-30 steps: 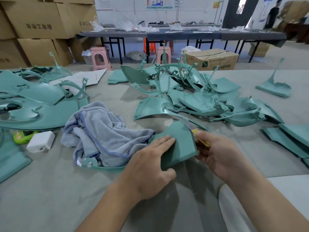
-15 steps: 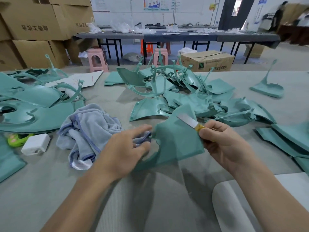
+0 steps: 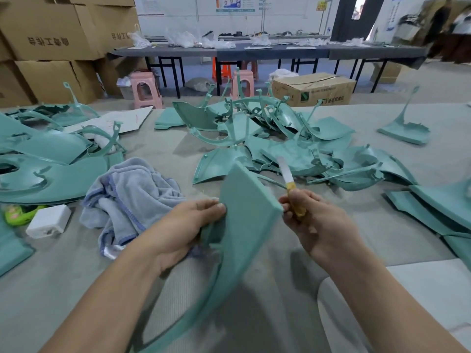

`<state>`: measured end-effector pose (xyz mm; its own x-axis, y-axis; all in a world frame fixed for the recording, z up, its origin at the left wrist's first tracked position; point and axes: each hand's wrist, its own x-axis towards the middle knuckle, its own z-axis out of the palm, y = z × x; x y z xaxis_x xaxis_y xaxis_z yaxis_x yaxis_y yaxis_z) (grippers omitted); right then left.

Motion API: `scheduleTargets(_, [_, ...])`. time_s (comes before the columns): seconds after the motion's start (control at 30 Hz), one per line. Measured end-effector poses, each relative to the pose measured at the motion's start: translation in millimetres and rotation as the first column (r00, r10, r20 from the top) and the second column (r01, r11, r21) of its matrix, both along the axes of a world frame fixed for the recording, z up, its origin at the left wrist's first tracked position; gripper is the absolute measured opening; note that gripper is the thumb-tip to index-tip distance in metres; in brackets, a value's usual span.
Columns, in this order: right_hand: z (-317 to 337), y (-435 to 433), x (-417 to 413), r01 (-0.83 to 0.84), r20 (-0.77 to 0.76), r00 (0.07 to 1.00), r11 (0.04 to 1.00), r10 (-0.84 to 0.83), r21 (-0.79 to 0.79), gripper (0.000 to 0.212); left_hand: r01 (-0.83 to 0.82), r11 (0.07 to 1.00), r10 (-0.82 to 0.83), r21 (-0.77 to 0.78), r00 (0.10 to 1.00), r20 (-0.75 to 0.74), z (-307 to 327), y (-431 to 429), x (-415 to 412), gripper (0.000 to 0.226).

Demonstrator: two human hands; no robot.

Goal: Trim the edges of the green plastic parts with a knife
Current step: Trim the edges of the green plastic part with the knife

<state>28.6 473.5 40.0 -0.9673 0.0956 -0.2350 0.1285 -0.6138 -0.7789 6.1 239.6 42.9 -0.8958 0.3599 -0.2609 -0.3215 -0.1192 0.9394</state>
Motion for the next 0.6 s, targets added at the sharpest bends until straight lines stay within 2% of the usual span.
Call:
scheduleTargets(0.03, [-1.2, 1.4, -1.3, 0.059, 0.018, 0.998, 0.998, -0.059, -0.004, 0.009, -0.133, 0.99, 0.131, 0.051, 0.991, 0.034, 1.7, 0.1, -3.8, 0.019])
scheduleTargets(0.1, [-2.4, 5.4, -2.4, 0.108, 0.029, 0.994, 0.994, -0.109, 0.011, 0.009, -0.397, 0.913, 0.388, 0.091, 0.916, 0.101, 1.9, 1.0, -10.2, 0.02])
scheduleTargets(0.13, [-2.7, 6.8, -2.5, 0.109, 0.022, 0.994, 0.994, -0.109, 0.019, 0.009, -0.469, 0.878, 0.459, 0.101, 0.882, 0.106, -0.2, 2.1, -12.7, 0.021])
scheduleTargets(0.23, [-3.6, 4.4, -1.7, 0.088, -0.003, 0.996, 0.99, -0.088, 0.107, 0.01, -0.473, 0.878, 0.472, 0.07, 0.881, 0.038, -11.4, 10.0, -10.6, 0.019])
scheduleTargets(0.3, [-7.5, -0.3, -1.4, 0.08, -0.043, 0.997, 0.965, -0.071, 0.248, 0.018, -0.474, 0.88, 0.474, 0.034, 0.88, -0.002, -16.9, 14.7, -6.9, 0.019])
scheduleTargets(0.37, [-12.8, -5.8, -1.2, 0.108, -0.137, 0.989, 0.879, -0.049, 0.465, 0.023, -0.488, 0.873, 0.488, 0.031, 0.872, -0.026, -17.8, 17.0, -4.7, 0.021])
scheduleTargets(0.43, [-18.0, -10.7, -4.0, 0.199, -0.259, 0.965, 0.73, -0.03, 0.653, 0.022, -0.472, 0.879, 0.475, 0.058, 0.879, -0.038, -17.5, 17.6, -1.6, 0.021])
scheduleTargets(0.5, [-19.6, -15.9, -7.6, 0.287, -0.36, 0.933, 0.65, -0.023, 0.703, 0.021, -0.456, 0.885, 0.461, 0.09, 0.887, -0.042, -16.9, 17.7, 1.9, 0.022])
scheduleTargets(0.6, [-21.6, -21.5, -8.2, 0.302, -0.419, 0.908, 0.662, 0.02, 0.686, 0.025, -0.462, 0.88, 0.469, 0.107, 0.882, -0.051, -15.4, 17.2, 3.8, 0.023])
